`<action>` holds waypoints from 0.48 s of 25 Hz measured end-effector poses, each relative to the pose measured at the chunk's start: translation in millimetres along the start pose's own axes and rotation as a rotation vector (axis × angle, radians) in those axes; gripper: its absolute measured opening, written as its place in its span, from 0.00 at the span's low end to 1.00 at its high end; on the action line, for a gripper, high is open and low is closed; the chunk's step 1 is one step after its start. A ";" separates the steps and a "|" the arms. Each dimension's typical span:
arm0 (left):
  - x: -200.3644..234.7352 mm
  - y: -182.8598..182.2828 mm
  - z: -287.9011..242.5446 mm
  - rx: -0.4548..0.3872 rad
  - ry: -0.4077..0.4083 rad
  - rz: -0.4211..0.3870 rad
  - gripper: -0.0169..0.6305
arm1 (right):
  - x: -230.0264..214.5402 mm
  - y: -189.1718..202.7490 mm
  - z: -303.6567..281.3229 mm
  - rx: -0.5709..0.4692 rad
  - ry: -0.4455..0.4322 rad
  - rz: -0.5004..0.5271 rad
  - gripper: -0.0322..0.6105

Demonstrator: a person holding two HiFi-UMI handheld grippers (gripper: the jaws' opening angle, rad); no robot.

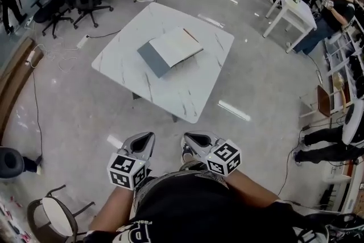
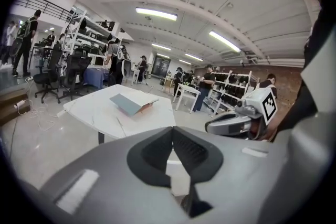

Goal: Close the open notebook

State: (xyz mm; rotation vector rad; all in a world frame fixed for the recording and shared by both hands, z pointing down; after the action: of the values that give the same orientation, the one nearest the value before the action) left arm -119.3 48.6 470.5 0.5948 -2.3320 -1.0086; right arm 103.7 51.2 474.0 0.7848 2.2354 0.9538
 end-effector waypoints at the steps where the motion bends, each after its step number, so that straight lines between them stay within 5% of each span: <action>1: 2.9 -7.2 -6.0 -0.001 -0.008 0.007 0.12 | -9.0 -6.1 -3.3 0.003 -0.009 0.006 0.05; 12: 17.7 -81.6 -73.7 -0.036 -0.136 0.069 0.12 | -114.2 -67.2 -28.5 0.031 -0.141 0.100 0.05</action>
State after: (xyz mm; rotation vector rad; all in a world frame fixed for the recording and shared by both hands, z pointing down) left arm -72.4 -51.5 456.7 0.4406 -2.4283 -1.0872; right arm 139.9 -79.4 470.2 0.9550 2.1104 0.8835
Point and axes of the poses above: the fingertips, and each gripper's own axes: z backward along the fingers, x to its left, y out of its underside, the point moved 8 cm from there along z, backward along the fingers, and after that the axes turned 12 degrees about x, right-handed, at the moved point
